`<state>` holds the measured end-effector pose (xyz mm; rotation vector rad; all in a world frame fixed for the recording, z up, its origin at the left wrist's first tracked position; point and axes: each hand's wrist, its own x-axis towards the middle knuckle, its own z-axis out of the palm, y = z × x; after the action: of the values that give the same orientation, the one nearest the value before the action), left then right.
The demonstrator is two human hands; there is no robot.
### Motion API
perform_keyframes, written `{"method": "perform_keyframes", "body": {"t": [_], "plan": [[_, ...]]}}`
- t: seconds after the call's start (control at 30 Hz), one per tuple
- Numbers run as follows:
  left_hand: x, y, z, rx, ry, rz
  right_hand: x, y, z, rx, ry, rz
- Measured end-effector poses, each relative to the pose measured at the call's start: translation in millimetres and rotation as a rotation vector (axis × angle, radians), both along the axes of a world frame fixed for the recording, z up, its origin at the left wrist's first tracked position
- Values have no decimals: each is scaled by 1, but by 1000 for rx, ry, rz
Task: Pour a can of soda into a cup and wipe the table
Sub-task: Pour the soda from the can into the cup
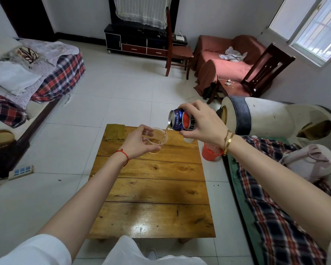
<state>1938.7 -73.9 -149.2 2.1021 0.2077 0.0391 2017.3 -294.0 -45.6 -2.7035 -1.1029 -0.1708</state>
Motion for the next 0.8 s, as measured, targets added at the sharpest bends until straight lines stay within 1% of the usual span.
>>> {"method": "perform_keyframes", "body": {"t": [0.8], "plan": [[-2,1,-3,2,-2,3,-3,0,2,-22,-37,12]]}}
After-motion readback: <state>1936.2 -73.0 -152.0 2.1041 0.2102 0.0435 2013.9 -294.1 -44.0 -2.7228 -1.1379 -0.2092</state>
